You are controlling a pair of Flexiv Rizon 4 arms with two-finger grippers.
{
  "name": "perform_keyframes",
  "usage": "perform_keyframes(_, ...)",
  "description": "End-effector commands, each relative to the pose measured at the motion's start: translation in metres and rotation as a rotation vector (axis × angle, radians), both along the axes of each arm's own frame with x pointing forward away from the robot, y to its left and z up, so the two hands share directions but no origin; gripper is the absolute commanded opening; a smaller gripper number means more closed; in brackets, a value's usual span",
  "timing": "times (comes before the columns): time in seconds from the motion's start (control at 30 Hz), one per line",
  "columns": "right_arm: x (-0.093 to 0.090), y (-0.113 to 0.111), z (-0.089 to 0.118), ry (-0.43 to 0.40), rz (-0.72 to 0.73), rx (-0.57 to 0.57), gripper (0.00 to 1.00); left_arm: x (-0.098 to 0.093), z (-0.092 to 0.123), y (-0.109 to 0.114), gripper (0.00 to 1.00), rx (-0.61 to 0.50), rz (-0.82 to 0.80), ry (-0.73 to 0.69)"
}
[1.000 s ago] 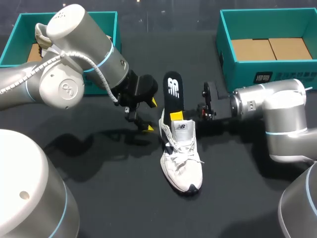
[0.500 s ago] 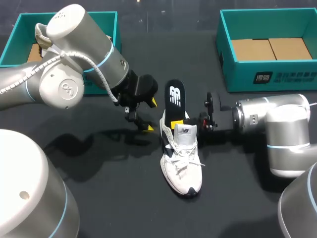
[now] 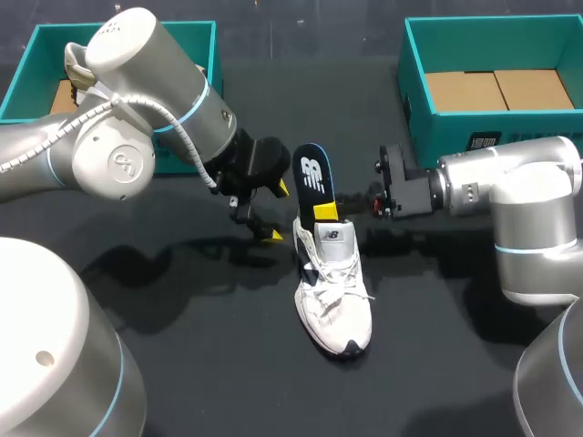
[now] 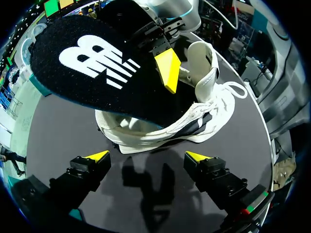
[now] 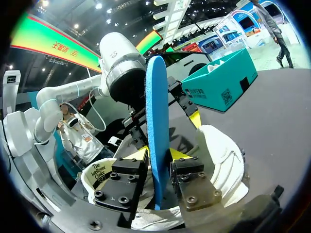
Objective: Take the shoe out of the shoebox, open the shoe tongue, remove and reinsert the insole, then place the shoe into the shoebox
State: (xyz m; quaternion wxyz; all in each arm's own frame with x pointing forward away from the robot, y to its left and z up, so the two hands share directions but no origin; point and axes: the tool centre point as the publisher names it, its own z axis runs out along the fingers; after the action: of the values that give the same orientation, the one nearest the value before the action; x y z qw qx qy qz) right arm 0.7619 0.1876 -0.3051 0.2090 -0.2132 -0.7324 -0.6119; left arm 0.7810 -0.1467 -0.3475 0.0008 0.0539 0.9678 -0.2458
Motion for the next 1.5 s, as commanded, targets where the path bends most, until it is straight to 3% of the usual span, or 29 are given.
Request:
perform_keyframes(0.03, 0.010, 0.001, 0.005, 0.000, 0.019, -0.011, 0.27, 0.000, 0.000, 0.000, 1.00, 0.000, -0.001, -0.001)
perform_keyframes(0.17, 0.020, 0.000, 0.006, 0.008, 0.033, -0.003, 0.22, 0.000, 0.000, 0.000, 1.00, 0.000, -0.001, -0.001)
perform_keyframes(0.23, 0.025, 0.000, 0.004, 0.018, 0.037, 0.005, 0.00, 0.000, 0.000, 0.000, 1.00, 0.000, -0.001, -0.001)
perform_keyframes(0.43, 0.026, -0.006, -0.012, 0.072, 0.031, 0.036, 0.00, 0.000, 0.000, 0.000, 1.00, 0.000, -0.001, -0.001)
perform_keyframes(0.73, -0.004, -0.010, -0.041, 0.167, -0.009, 0.076, 0.00, 0.000, 0.000, 0.000, 1.00, 0.000, -0.001, -0.001)
perform_keyframes(0.93, -0.016, -0.009, -0.044, 0.170, -0.021, 0.090, 0.00, 0.000, 0.000, 0.000, 1.00, 0.000, -0.001, -0.001)
perform_keyframes(1.0, -0.015, -0.006, -0.036, 0.148, -0.017, 0.082, 0.00, 0.000, 0.000, 0.000, 1.00, 0.000, -0.001, -0.001)
perform_keyframes(1.03, -0.015, -0.005, -0.034, 0.140, -0.014, 0.079, 0.02, 0.000, 0.000, 0.000, 1.00, 0.000, -0.001, -0.001)
perform_keyframes(1.07, -0.013, -0.005, -0.030, 0.127, -0.010, 0.073, 0.12, 0.000, 0.000, 0.000, 1.00, 0.000, -0.001, -0.001)
perform_keyframes(1.2, -0.007, -0.001, -0.016, 0.069, 0.008, 0.047, 0.33, 0.000, 0.000, 0.000, 1.00, 0.000, -0.001, -0.001)
perform_keyframes(1.5, 0.011, 0.007, 0.006, 0.007, 0.043, 0.005, 0.28, 0.000, 0.000, 0.000, 1.00, 0.000, -0.001, -0.001)
